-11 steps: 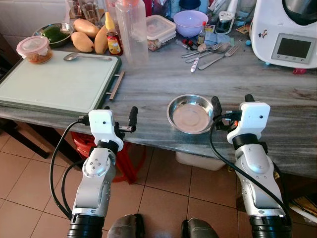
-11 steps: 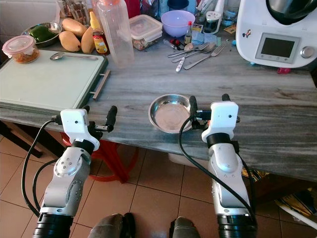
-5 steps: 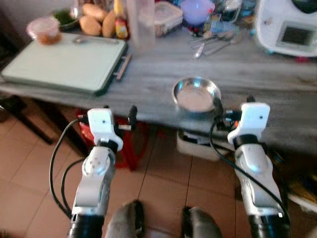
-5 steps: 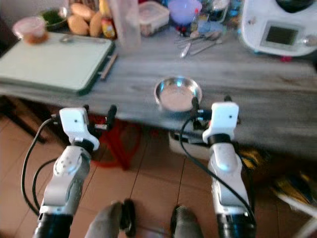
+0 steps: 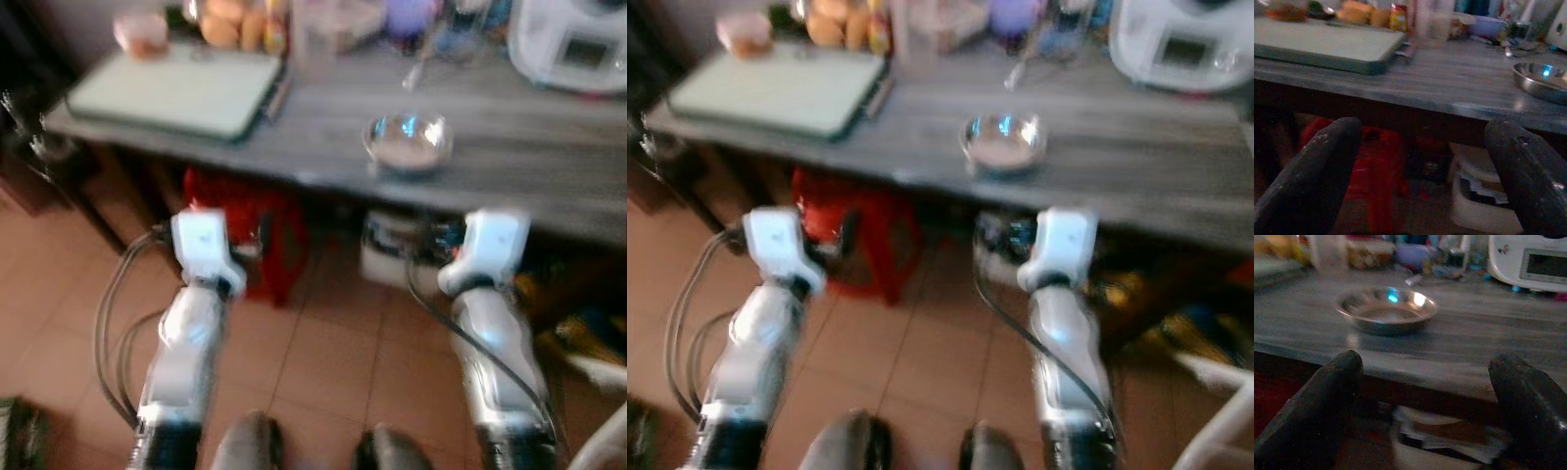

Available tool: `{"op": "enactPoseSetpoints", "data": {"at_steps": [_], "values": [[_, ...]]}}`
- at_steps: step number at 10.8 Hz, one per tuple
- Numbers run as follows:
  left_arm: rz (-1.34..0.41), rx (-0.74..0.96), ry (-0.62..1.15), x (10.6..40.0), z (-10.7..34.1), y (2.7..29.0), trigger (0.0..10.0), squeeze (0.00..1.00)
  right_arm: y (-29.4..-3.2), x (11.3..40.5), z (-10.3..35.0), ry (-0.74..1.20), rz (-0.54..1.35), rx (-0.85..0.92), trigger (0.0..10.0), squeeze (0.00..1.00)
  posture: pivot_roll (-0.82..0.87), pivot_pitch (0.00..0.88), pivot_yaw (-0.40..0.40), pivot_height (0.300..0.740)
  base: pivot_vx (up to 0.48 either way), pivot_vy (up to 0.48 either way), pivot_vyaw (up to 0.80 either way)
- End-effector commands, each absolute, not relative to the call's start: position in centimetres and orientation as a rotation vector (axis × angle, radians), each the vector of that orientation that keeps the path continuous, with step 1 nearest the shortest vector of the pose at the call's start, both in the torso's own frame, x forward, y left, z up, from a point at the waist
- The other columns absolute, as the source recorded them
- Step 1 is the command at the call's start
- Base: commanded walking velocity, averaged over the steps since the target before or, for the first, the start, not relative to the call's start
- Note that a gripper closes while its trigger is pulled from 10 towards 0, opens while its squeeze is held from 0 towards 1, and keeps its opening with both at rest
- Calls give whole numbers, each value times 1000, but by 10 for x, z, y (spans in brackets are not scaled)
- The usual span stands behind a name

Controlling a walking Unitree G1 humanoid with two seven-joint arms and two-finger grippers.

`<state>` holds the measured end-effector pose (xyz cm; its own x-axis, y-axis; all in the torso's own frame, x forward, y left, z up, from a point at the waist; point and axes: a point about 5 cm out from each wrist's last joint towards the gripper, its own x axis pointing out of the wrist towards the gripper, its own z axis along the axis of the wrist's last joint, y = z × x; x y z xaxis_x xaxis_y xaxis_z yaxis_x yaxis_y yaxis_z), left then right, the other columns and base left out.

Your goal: Setting the table

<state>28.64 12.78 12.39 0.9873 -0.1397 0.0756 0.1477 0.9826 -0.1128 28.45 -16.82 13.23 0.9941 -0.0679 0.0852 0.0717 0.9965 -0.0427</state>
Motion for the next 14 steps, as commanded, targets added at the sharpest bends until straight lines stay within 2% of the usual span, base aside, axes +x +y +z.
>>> {"op": "enactPoseSetpoints", "data": {"at_steps": [1,6,7,9,11,14], "values": [[-150,-123,-57,285,122,125,10000,0,-174,285,134,-78,-91,-47,10000,0,-81,113,48,740,-277,0,0],[-146,-129,-37,282,116,124,10000,0,-179,285,142,-106,-76,73,10000,0,-88,114,46,740,-277,0,0],[-158,-140,-41,281,117,121,10000,0,-179,285,140,-94,-82,73,10000,0,-85,116,45,740,0,0,0],[-195,-157,-64,280,121,118,10000,0,-174,286,140,-89,-71,63,10000,0,-83,122,51,740,0,0,-800],[-242,-186,-77,278,124,115,10000,0,-173,287,141,-97,-62,75,10000,0,-76,121,49,740,0,0,0],[-241,-216,-44,278,117,114,10000,0,-172,291,130,-53,-63,82,10000,0,-63,115,37,740,0,-343,0]]}}
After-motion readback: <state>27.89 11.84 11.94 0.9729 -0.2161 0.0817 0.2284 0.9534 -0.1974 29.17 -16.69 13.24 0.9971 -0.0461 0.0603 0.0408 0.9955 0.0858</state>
